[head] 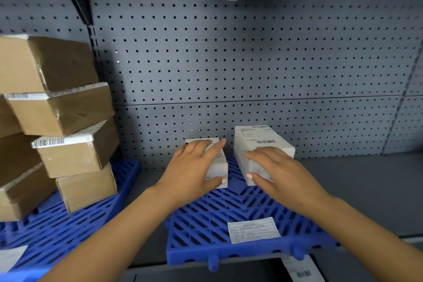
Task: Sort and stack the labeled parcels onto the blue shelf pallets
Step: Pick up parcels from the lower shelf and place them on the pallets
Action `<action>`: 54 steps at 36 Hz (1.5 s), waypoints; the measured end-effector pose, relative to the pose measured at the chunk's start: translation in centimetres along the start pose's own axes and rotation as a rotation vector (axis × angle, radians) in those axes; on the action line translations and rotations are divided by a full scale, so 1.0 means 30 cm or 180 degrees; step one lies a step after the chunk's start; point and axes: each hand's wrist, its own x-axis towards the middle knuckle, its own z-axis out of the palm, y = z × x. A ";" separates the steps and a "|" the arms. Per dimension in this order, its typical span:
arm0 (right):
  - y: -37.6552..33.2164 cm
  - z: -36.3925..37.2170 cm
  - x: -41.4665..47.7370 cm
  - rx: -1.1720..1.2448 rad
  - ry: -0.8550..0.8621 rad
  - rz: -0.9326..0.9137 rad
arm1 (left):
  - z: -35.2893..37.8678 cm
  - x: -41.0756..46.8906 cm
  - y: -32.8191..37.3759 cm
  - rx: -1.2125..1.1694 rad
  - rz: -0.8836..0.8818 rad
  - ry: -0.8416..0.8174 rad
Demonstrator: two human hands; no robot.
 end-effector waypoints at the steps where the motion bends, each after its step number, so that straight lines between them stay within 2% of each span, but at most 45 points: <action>1: 0.026 -0.004 -0.014 -0.0023 0.0013 0.0042 | -0.003 0.008 0.017 -0.0015 0.0040 0.0026; 6: 0.138 -0.023 -0.078 -0.0056 -0.0044 0.0496 | 0.002 0.069 0.102 -0.0011 0.0131 0.0032; 10: 0.202 -0.027 -0.091 -0.0156 -0.0655 0.0959 | 0.033 0.131 0.152 0.0074 0.0087 -0.0050; 18: 0.245 0.000 -0.062 0.0141 -0.1038 0.1160 | 0.075 0.223 0.201 0.0205 -0.0163 -0.0312; 24: 0.245 0.016 -0.039 0.0122 -0.1158 0.1144 | 0.106 0.228 0.221 0.0197 -0.0231 -0.0506; 35: 0.252 0.024 -0.032 0.0407 -0.1215 0.1099 | 0.111 0.220 0.224 0.0050 -0.0360 -0.0534; 48: 0.252 0.021 -0.028 0.0195 -0.1276 0.1051 | 0.117 0.218 0.218 0.0068 -0.0413 -0.0583; 54: 0.244 -0.011 -0.029 -0.0050 -0.1094 0.0939 | 0.096 0.206 0.206 0.0375 -0.0348 -0.0287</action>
